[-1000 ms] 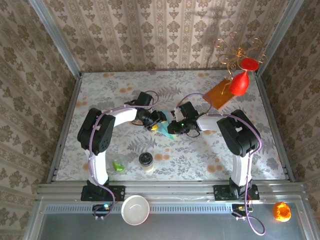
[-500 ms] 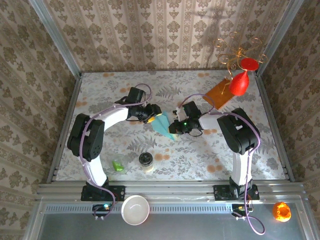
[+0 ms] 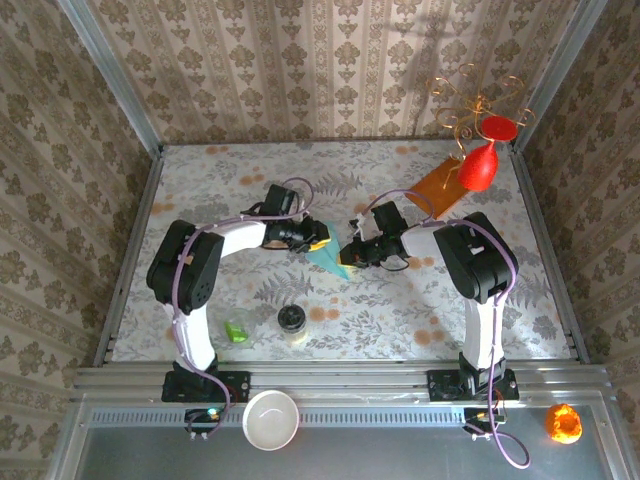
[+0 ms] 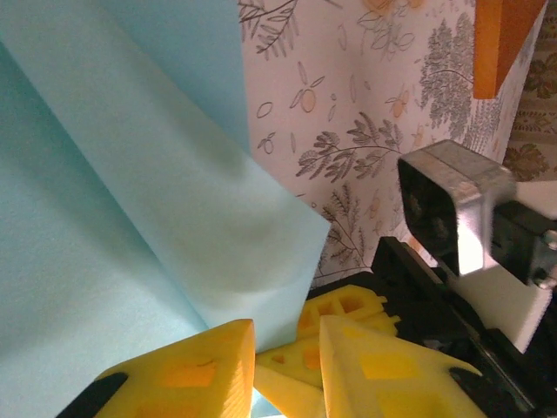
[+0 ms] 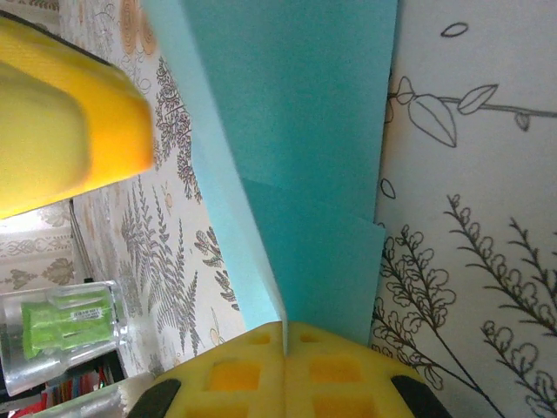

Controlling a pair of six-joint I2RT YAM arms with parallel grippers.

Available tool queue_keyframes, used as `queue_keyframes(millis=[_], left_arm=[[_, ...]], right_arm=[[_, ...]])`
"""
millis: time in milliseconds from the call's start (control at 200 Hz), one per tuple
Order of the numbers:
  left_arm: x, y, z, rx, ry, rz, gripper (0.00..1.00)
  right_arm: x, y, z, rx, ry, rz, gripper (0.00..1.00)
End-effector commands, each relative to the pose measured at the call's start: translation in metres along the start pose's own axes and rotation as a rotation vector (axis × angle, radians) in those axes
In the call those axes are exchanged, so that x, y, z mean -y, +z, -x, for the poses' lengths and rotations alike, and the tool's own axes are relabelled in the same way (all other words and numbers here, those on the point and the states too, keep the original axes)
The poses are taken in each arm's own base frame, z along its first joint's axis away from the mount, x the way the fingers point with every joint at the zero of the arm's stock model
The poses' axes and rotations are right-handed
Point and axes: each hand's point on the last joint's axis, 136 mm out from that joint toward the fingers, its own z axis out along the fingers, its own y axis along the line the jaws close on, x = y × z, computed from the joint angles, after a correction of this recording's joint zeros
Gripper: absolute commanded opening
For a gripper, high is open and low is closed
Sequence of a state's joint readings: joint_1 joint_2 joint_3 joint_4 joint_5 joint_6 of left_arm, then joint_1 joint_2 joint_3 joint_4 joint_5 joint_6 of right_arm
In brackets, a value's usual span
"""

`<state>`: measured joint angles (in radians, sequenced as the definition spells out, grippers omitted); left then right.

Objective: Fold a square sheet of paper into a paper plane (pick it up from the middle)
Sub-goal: Fourth fold the wing at the center of the table.

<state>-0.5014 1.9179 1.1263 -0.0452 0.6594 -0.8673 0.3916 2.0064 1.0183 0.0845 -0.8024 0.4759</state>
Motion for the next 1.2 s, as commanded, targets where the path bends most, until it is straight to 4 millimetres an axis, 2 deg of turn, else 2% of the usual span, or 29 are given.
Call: queue_keyframes(millis=[0, 300, 605, 860, 1055, 1195], left_arm=[[0.016, 0.007, 0.006, -0.017, 0.034, -0.059, 0.25], [0.02, 0.013, 0.008, -0.027, 0.035, -0.087, 0.23], [0.008, 0.02, 0.009, -0.037, 0.002, -0.05, 0.2], [0.004, 0.023, 0.01, -0.044, -0.011, -0.033, 0.19], [0.004, 0.023, 0.009, -0.048, -0.011, -0.031, 0.19], [0.002, 0.024, 0.008, -0.05, -0.014, -0.023, 0.19]], right_arm=[[0.013, 0.003, -0.01, -0.039, 0.06, -0.011, 0.05], [0.017, 0.004, -0.011, -0.047, 0.071, -0.025, 0.06], [0.015, 0.003, -0.009, -0.045, 0.071, -0.03, 0.08], [0.007, -0.005, -0.005, -0.019, 0.085, -0.014, 0.19], [-0.007, -0.022, 0.0, 0.028, 0.089, 0.019, 0.27], [-0.008, -0.035, 0.001, 0.064, 0.088, -0.009, 0.31]])
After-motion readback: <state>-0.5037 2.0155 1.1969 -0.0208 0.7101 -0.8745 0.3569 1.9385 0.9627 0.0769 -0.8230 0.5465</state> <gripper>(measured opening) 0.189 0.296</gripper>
